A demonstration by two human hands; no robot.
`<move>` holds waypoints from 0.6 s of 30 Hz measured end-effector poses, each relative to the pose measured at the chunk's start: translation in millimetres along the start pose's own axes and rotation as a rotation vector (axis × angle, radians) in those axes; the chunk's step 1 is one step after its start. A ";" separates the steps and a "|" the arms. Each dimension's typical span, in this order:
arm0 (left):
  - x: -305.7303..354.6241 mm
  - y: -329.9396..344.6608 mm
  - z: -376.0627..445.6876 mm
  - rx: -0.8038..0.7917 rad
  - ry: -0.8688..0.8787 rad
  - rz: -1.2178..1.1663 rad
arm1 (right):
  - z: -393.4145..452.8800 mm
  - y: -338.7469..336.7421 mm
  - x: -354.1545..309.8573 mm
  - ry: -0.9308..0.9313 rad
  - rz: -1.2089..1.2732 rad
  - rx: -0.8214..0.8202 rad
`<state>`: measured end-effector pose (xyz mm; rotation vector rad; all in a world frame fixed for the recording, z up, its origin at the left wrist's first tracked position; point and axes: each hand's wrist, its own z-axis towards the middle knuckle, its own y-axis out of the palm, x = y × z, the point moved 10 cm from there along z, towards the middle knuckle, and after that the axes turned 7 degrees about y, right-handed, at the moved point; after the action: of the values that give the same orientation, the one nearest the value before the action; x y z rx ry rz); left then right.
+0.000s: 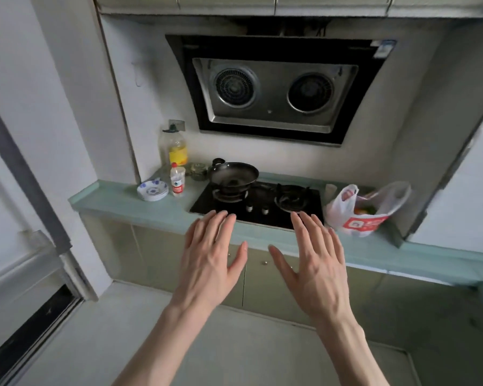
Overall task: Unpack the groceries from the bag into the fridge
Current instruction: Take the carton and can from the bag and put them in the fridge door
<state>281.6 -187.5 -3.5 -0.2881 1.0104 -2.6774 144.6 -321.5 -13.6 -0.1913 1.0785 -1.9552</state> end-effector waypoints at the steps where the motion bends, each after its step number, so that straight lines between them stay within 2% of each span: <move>1: 13.5 12.3 7.9 0.000 0.012 -0.014 | 2.8 -2.9 19.9 0.015 -0.005 0.010; 10: 125.6 117.7 73.5 -0.037 0.089 -0.113 | 32.4 -22.8 179.8 0.115 -0.070 0.056; 18: 191.9 183.5 118.1 -0.034 0.190 -0.186 | 52.2 -26.8 266.1 0.204 -0.109 0.101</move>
<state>164.9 -452.9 -21.6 -0.1415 1.1360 -2.9021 -8.1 -546.5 -29.8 0.0052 1.1156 -2.1572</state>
